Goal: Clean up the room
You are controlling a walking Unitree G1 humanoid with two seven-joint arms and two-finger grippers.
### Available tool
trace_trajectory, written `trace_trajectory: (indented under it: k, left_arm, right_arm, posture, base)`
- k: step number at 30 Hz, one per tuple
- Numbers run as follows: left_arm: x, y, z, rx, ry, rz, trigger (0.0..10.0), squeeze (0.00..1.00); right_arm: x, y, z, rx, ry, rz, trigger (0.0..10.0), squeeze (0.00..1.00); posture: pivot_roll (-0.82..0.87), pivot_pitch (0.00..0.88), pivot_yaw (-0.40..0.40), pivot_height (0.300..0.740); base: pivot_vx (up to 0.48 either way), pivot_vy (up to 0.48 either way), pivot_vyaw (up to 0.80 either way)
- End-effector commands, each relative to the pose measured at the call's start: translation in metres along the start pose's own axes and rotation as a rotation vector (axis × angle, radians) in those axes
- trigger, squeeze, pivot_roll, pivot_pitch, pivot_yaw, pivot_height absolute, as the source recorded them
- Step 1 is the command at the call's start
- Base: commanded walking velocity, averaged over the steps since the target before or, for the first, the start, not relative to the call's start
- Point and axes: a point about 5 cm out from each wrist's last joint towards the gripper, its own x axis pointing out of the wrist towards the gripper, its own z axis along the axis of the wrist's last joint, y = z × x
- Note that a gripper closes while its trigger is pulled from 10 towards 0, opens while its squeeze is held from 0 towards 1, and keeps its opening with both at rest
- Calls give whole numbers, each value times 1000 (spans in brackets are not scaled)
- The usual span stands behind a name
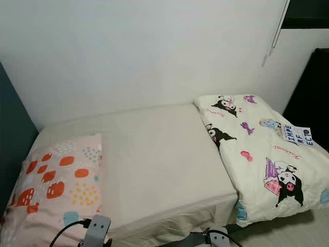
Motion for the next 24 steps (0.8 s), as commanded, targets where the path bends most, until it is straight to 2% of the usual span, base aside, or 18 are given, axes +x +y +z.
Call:
trace_trajectory:
  k: [1, 6, 8, 10, 24]
  left_arm:
    - [-3, -3, -5, -12, 14, -2, 10000, 0]
    - [-4, -4, -7, -14, 13, -4, 10000, 0]
    - [-4, -4, -7, -13, 12, -5, 10000, 0]
    - [-4, -4, -7, -12, 12, -5, 10000, 0]
    - [-4, -4, -6, -7, 11, -5, 10000, 0]
  right_arm:
    - [-2, 0, -4, 32, 7, -4, 10000, 0]
    - [-3, 1, -6, 35, 8, 31, 10000, 0]
    - [-3, 1, -7, -34, 20, 37, 10000, 0]
    - [-3, 1, -8, -60, 30, 36, 10000, 0]
    - [-4, -3, -12, -57, 54, -5, 10000, 0]
  posture:
    - [20, 65, -31, 740]
    - [19, 67, -31, 740]
    - [20, 68, -30, 740]
    - [19, 69, -29, 740]
    - [13, 56, -27, 740]
  base:
    - [0, 0, 0]
    - [0, 0, 0]
    - [0, 0, 0]
    - [0, 0, 0]
    - [0, 0, 0]
